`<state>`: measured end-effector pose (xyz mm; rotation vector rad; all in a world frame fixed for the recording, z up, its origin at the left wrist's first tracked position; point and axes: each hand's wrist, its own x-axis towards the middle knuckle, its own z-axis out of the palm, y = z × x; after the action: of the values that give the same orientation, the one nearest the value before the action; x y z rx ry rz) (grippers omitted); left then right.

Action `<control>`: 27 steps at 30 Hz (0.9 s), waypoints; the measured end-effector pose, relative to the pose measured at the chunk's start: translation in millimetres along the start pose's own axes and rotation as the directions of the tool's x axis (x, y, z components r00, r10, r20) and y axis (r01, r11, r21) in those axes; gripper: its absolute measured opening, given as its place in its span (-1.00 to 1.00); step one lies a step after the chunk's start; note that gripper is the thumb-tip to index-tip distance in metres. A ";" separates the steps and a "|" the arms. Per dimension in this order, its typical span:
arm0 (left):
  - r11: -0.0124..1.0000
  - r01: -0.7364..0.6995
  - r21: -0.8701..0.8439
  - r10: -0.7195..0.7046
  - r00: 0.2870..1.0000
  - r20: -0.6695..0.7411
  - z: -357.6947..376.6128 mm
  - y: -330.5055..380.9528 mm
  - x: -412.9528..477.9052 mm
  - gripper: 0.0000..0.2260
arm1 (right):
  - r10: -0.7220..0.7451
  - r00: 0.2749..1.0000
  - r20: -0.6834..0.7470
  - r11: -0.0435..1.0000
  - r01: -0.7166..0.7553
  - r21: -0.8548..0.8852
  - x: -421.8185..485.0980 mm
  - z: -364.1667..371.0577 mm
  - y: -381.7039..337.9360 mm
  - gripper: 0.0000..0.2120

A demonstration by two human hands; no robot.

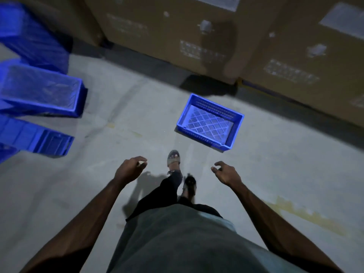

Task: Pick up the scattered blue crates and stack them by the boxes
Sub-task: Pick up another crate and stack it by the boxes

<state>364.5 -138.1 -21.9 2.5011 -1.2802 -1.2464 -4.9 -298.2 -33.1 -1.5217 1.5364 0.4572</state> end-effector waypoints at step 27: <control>0.606 0.303 -0.736 -0.595 0.786 -0.167 101.8 -434.4 -367.6 -0.55 | -0.391 0.870 0.300 0.742 0.491 -0.457 -138.6 396.3 -335.2 -0.71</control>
<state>457.2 432.5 -28.6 2.3492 -0.0021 -0.9235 415.7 36.1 -25.5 -2.1286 0.8771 0.7487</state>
